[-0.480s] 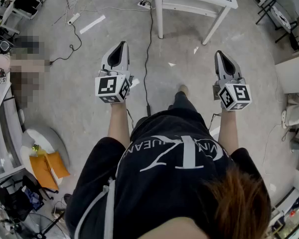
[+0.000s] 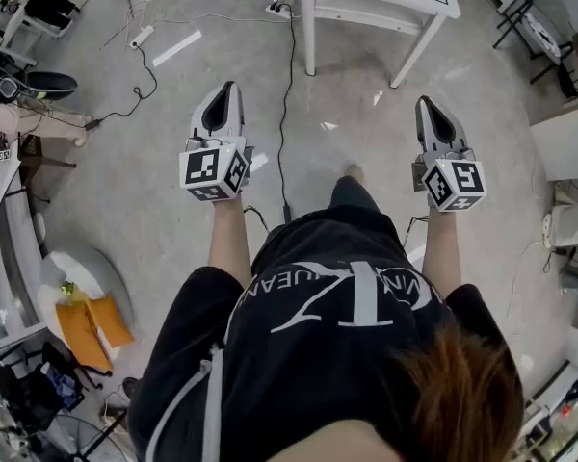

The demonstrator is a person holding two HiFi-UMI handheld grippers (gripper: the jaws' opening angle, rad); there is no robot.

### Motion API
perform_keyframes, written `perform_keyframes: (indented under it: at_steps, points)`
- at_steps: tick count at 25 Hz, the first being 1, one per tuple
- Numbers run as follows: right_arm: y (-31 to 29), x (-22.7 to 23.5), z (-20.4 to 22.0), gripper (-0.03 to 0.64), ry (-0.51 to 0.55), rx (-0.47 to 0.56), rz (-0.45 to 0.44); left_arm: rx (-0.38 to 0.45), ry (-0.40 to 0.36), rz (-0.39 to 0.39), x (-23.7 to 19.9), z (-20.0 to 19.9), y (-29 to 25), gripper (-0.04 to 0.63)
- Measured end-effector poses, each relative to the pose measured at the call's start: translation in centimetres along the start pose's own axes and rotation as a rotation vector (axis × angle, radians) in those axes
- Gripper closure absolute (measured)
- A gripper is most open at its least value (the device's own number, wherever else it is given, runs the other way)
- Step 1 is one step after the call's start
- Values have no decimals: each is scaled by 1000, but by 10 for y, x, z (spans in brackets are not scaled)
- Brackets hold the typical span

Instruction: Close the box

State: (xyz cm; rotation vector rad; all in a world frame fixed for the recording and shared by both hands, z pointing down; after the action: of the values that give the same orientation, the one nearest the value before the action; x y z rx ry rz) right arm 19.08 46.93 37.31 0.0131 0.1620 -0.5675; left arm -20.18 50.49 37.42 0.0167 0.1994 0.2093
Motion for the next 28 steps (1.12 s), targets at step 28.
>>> perform_keyframes:
  at_steps: [28]
  points:
    - [-170,103,18,462,-130,-41,-4,-80,16,10,-35,-7,-183,586]
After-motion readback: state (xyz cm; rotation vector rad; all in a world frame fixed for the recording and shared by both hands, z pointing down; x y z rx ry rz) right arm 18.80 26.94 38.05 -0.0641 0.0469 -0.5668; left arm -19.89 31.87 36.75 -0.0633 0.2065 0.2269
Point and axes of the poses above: the fingertips, and each gripper's own axes: y backward along the fingers, x to its right, z out of its underside, the point moved 8 cm from there along y, backward along the fingers, and after that the axes turned 10 degrees about y, right-handed, at the moved point
